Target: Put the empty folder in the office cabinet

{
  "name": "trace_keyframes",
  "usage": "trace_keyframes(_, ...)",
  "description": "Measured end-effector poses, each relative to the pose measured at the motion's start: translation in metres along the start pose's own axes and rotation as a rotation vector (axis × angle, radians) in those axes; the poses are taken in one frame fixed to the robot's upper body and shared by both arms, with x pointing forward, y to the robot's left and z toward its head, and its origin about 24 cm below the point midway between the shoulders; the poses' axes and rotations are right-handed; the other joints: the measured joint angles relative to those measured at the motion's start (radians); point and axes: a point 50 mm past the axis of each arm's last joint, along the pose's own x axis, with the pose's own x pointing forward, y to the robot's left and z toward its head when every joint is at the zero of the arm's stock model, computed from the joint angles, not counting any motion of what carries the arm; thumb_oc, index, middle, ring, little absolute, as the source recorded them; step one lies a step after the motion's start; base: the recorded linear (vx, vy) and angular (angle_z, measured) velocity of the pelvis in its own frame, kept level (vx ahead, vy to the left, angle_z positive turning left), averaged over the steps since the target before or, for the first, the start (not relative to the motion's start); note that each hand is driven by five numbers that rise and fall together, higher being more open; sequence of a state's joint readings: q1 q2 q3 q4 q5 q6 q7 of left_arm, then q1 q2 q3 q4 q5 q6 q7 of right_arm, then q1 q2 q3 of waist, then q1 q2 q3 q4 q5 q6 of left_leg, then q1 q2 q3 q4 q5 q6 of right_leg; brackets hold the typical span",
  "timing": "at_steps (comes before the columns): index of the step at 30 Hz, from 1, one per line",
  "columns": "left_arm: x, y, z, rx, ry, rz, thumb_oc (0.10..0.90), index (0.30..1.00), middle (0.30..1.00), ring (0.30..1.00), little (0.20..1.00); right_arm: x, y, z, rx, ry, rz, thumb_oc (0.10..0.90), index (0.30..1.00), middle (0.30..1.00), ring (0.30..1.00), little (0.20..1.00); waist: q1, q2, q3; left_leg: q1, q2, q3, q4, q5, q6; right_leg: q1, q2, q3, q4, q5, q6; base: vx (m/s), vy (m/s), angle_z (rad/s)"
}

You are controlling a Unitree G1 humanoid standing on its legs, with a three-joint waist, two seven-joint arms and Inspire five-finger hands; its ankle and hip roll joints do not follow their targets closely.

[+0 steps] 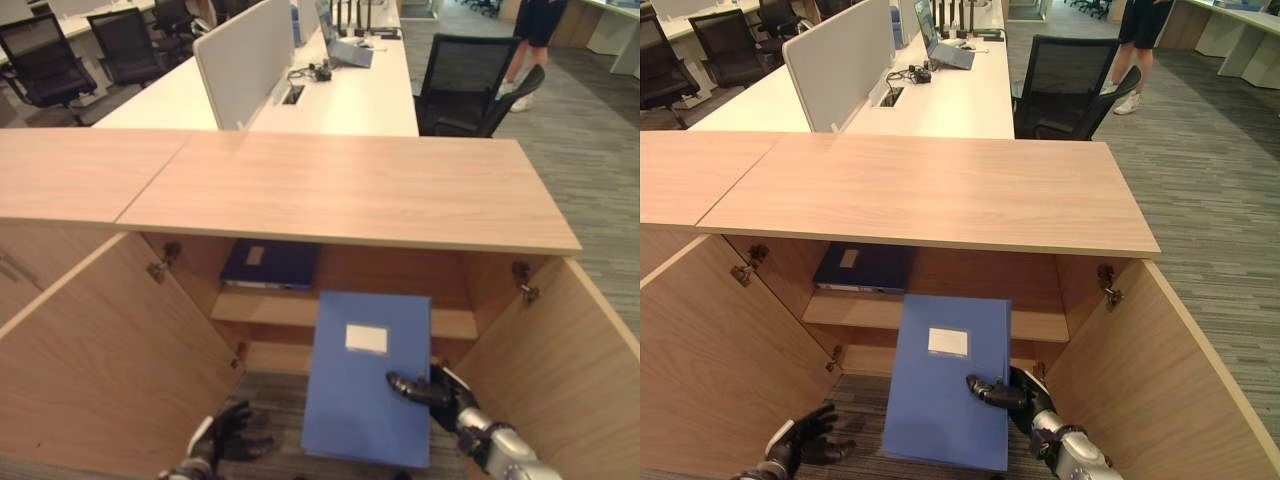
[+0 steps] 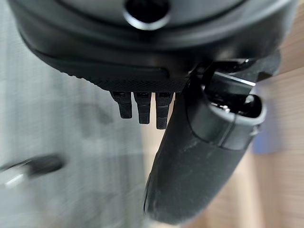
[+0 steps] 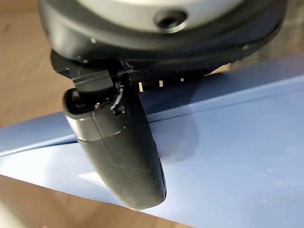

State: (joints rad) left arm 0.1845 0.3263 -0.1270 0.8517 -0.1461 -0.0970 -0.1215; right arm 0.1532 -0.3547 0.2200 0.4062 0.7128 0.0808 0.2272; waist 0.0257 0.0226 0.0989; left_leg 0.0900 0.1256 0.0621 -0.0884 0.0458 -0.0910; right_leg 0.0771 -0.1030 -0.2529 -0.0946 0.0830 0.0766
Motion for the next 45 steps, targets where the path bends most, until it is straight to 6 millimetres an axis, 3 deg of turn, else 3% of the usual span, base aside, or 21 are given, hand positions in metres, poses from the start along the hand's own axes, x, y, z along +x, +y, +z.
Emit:
trace_keyframes(5, 0.001, -0.019, -0.025, -0.017, 0.111, -0.032, 0.8, 0.9, 0.9, 0.9, 0.9, 0.003, -0.001, -0.01, 0.156, -0.015, -0.059, 0.4, 0.3, 0.3, 0.3, 0.3, -0.007, 0.01, -0.004, -0.003, 0.014, -0.009, 0.0, 0.005, -0.01, 0.0, 0.015, -0.004, 0.0, -0.003, -0.005, 0.02, -0.079, 0.03)
trace_keyframes(12, 0.003, -0.017, -0.031, -0.083, 0.16, 0.02, 0.8, 0.9, 0.9, 0.9, 0.9, 0.002, -0.004, -0.008, 0.225, -0.058, -0.089, 0.4, 0.3, 0.3, 0.3, 0.3, 0.002, 0.044, -0.013, -0.005, 0.047, -0.014, 0.009, 0.017, -0.04, 0.001, 0.047, -0.008, 0.0, -0.014, -0.023, -0.02, -0.079, 0.02)
trace_keyframes(13, 0.003, -0.016, -0.033, -0.083, 0.167, 0.028, 0.8, 0.9, 0.9, 0.9, 0.9, 0.002, -0.008, -0.005, 0.224, -0.074, -0.102, 0.4, 0.3, 0.3, 0.3, 0.3, 0.004, 0.046, -0.001, -0.034, 0.044, -0.028, 0.069, 0.02, -0.051, 0.0, 0.048, -0.007, 0.0, -0.022, -0.033, -0.05, -0.064, 0.22)
trace_keyframes(15, 0.009, -0.012, -0.02, -0.093, 0.136, 0.051, 0.8, 0.9, 0.9, 0.9, 0.9, 0.002, -0.012, -0.004, 0.243, -0.091, -0.126, 0.4, 0.3, 0.3, 0.3, 0.3, 0.003, 0.014, 0.028, -0.127, 0.014, -0.061, 0.216, 0.042, -0.09, 0.0, 0.018, -0.006, -0.001, -0.023, -0.039, 0.05, 0.008, 0.28)
trace_keyframes(18, 0.01, -0.014, -0.019, -0.088, 0.144, 0.028, 0.8, 0.9, 0.9, 0.9, 0.9, -0.003, -0.022, -0.003, 0.233, -0.088, -0.162, 0.4, 0.3, 0.3, 0.3, 0.3, -0.009, 0.045, 0.041, -0.141, 0.05, -0.027, 0.225, 0.041, -0.113, 0.001, 0.017, -0.017, -0.001, -0.018, -0.057, 0.09, 0.08, 0.05)
trace_keyframes(19, 0.01, -0.014, -0.02, -0.083, 0.151, 0.025, 0.8, 0.9, 0.9, 0.9, 0.9, -0.004, -0.024, -0.002, 0.234, -0.093, -0.175, 0.4, 0.3, 0.3, 0.3, 0.3, -0.022, 0.055, 0.051, -0.142, 0.069, -0.015, 0.21, 0.037, -0.111, -0.003, 0.011, -0.017, -0.001, -0.018, -0.057, 0.13, 0.091, 0.01)
trace_keyframes(22, 0.012, -0.017, -0.018, -0.04, 0.157, 0.001, 0.8, 0.9, 0.9, 0.9, 0.9, -0.007, -0.03, 0.001, 0.233, -0.106, -0.2, 0.4, 0.3, 0.3, 0.3, 0.3, -0.02, 0.058, 0.054, -0.144, 0.046, -0.045, 0.002, 0.026, -0.097, -0.057, -0.011, 0.006, 0.0, -0.013, -0.05, 0.1, 0.049, -0.06)
trace_keyframes(24, 0.013, -0.018, -0.017, -0.04, 0.152, -0.002, 0.8, 0.9, 0.9, 0.9, 0.9, -0.009, -0.035, 0.004, 0.219, -0.107, -0.213, 0.4, 0.3, 0.3, 0.3, 0.3, -0.015, 0.066, 0.055, -0.16, 0.04, -0.074, 0.001, -0.006, -0.091, -0.079, -0.01, 0.024, 0.0, 0.0, -0.031, 0.13, 0.055, -0.3)
trace_keyframes(26, 0.015, -0.019, -0.013, -0.056, 0.144, 0.008, 0.8, 0.9, 0.9, 0.9, 0.9, -0.003, -0.031, 0.005, 0.213, -0.1, -0.2, 0.4, 0.3, 0.3, 0.3, 0.3, 0.027, 0.07, 0.066, -0.181, 0.018, -0.092, 0.001, -0.021, -0.066, -0.123, -0.003, 0.092, 0.01, -0.016, 0.0, 0.14, 0.108, -0.74)
trace_keyframes(27, 0.018, -0.021, -0.007, -0.047, 0.132, 0.001, 0.8, 0.9, 0.9, 0.9, 0.9, -0.001, -0.03, 0.005, 0.219, -0.1, -0.196, 0.4, 0.3, 0.3, 0.3, 0.3, 0.032, 0.082, 0.086, -0.184, 0.037, -0.076, 0.002, 0.002, -0.052, -0.133, 0.019, 0.086, 0.065, -0.032, 0.003, 0.09, 0.098, -0.34)
trace_keyframes(28, 0.017, -0.016, -0.006, -0.025, 0.124, 0.005, 0.8, 0.9, 0.9, 0.9, 0.9, 0.002, -0.026, -0.002, 0.243, -0.081, -0.196, 0.4, 0.3, 0.3, 0.3, 0.3, 0.033, 0.066, 0.095, -0.175, 0.04, -0.062, 0.006, 0.016, -0.054, -0.139, 0.025, 0.081, 0.142, -0.064, 0.001, 0.18, 0.216, -0.28)
trace_keyframes(29, 0.014, -0.005, -0.009, -0.005, 0.134, 0.031, 0.8, 0.9, 0.9, 0.9, 0.9, 0.006, -0.018, -0.015, 0.278, -0.046, -0.19, 0.4, 0.3, 0.3, 0.3, 0.3, 0.052, 0.015, 0.091, -0.167, 0.011, -0.042, 0.008, 0.055, -0.029, -0.09, 0.013, 0.106, 0.082, -0.088, -0.005, 0.19, 0.234, -0.37)
trace_keyframes(30, 0.012, -0.004, -0.014, -0.002, 0.157, 0.027, 0.8, 0.9, 0.9, 0.9, 0.9, 0.007, -0.015, -0.017, 0.287, -0.042, -0.183, 0.4, 0.3, 0.3, 0.3, 0.3, 0.058, 0.003, 0.096, -0.16, -0.002, -0.027, 0.013, 0.065, -0.019, -0.06, 0.0, 0.114, 0.036, -0.061, 0.004, 0.25, 0.312, -0.35)
trace_keyframes(33, 0.01, -0.006, -0.02, -0.003, 0.179, 0.029, 0.8, 0.9, 0.9, 0.9, 0.9, 0.009, -0.01, -0.019, 0.299, -0.041, -0.172, 0.4, 0.3, 0.3, 0.3, 0.3, 0.045, -0.016, 0.099, -0.143, -0.046, -0.013, 0.007, 0.054, 0.007, -0.031, -0.043, 0.116, 0.002, -0.04, 0.022, 0.21, 0.224, -0.07)
trace_keyframes(34, 0.01, -0.004, -0.02, 0.024, 0.183, 0.03, 0.8, 0.9, 0.9, 0.9, 0.9, 0.012, -0.005, -0.018, 0.305, -0.045, -0.158, 0.4, 0.3, 0.3, 0.3, 0.3, 0.042, -0.029, 0.096, -0.138, -0.064, -0.002, 0.008, 0.054, 0.033, -0.032, -0.061, 0.126, 0.007, -0.042, 0.027, 0.22, 0.253, -0.11)
trace_keyframes(40, 0.009, 0.009, -0.016, 0.085, 0.177, 0.046, 0.8, 0.9, 0.9, 0.9, 0.9, 0.027, 0.015, -0.008, 0.312, -0.069, -0.091, 0.4, 0.3, 0.3, 0.3, 0.3, 0.046, -0.09, 0.083, -0.104, -0.109, 0.059, 0.007, 0.014, 0.068, -0.037, -0.099, 0.178, 0.016, -0.034, 0.035, 0.15, 0.215, -0.27)
trace_keyframes(45, 0.013, 0.014, -0.006, 0.085, 0.169, 0.061, 0.8, 0.9, 0.9, 0.9, 0.9, 0.034, 0.024, -0.003, 0.303, -0.072, -0.057, 0.4, 0.3, 0.3, 0.3, 0.3, 0.039, -0.107, 0.069, -0.095, -0.113, 0.099, 0.009, -0.009, 0.11, -0.151, -0.103, 0.18, 0.203, -0.007, 0.055, 0.11, 0.189, -0.25)
